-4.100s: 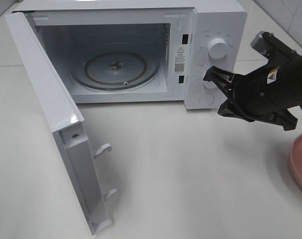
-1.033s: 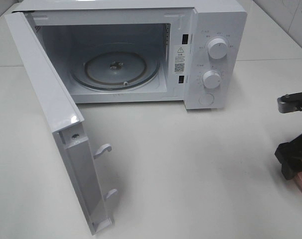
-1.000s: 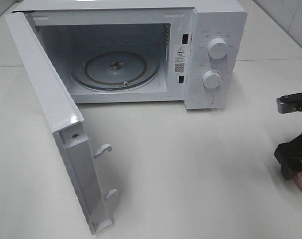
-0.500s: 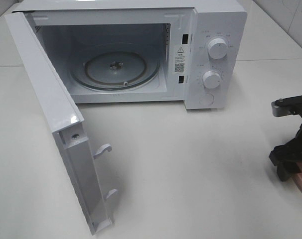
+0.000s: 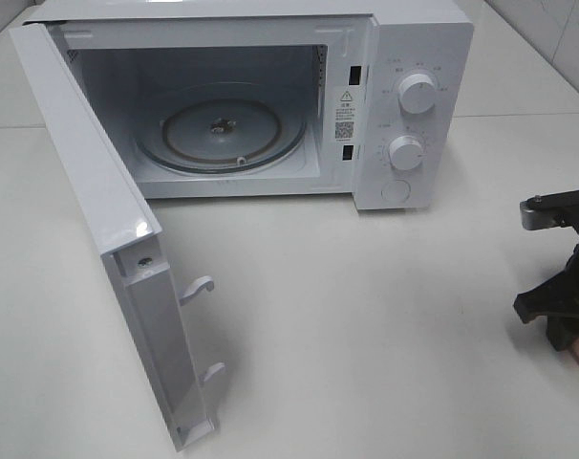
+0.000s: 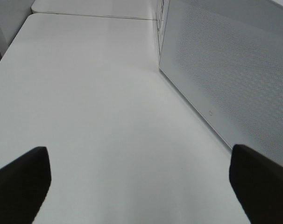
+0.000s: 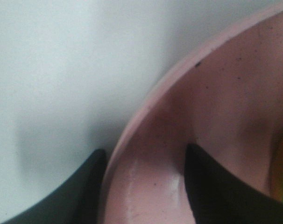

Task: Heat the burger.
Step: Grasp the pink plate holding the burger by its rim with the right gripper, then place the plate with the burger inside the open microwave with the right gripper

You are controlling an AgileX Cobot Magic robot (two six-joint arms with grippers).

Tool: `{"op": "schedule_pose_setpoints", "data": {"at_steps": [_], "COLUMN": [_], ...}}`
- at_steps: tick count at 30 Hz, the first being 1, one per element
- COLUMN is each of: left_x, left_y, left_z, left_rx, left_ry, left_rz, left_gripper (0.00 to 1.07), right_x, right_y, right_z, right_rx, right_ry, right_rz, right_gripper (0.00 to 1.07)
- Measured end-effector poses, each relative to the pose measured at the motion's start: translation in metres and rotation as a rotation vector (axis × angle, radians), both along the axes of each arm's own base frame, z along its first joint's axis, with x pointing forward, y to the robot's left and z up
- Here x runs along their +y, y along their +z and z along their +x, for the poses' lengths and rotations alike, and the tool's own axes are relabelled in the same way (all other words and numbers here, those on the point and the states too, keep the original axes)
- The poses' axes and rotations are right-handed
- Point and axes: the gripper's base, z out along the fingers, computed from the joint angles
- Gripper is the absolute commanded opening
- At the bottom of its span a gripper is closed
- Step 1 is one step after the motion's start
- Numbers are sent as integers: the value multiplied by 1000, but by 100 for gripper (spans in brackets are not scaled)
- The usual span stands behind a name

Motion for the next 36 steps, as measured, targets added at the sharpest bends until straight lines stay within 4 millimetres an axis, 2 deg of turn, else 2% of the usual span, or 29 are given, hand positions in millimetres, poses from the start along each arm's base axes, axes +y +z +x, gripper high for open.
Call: {"op": "schedule_pose_setpoints", "data": {"at_steps": [1, 2, 3, 4, 21, 36], "left_x": [0, 0, 0, 0, 0, 0], "left_y": [0, 0, 0, 0, 0, 0], "left_z": [0, 0, 0, 0, 0, 0], "left_rx": [0, 0, 0, 0, 0, 0], "left_ry": [0, 0, 0, 0, 0, 0], "left_rz": [0, 0, 0, 0, 0, 0], "left_gripper": [95, 95, 95, 95, 95, 95], "right_x": [0, 0, 0, -1, 0, 33], "right_y": [0, 0, 0, 1, 7, 20], "right_z": [0, -1, -1, -2, -8, -24], "right_rx": [5, 7, 7, 14, 51, 13], "right_ry": [0, 1, 1, 3, 14, 87], "right_rz": [-2, -4, -4, -9, -54, -174], "right_gripper": [26, 12, 12, 1, 0, 0]}}
